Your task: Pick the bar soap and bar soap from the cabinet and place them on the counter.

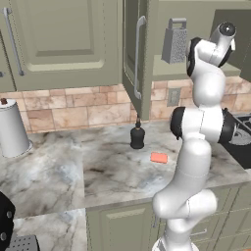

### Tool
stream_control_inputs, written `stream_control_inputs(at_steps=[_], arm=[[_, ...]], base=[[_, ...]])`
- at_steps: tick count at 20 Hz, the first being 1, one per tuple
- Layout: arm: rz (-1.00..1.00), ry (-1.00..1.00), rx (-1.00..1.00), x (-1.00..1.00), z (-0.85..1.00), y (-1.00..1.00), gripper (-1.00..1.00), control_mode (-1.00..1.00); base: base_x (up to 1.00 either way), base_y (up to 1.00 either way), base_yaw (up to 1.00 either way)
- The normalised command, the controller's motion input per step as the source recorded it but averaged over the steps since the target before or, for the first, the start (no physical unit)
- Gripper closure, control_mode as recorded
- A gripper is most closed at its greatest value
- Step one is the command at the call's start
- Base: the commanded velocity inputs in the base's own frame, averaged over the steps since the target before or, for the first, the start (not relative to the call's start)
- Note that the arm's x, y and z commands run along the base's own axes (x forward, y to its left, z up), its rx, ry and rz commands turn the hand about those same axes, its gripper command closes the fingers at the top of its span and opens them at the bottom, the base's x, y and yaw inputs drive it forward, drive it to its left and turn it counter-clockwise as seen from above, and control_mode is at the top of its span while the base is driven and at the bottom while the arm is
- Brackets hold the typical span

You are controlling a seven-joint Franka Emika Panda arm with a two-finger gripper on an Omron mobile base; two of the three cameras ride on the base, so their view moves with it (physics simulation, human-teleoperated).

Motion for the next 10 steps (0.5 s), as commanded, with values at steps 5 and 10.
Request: stream_control_inputs(at_steps=[5,10], arm=[[0.00,0.00,0.00,0.00,0.00,0.00,1.00,-1.00],[0.00,0.00,0.00,-0.24,0.01,0.00,1.00,-1.00]], base=[[0.00,0.00,0.00],[0.00,0.00,0.00]])
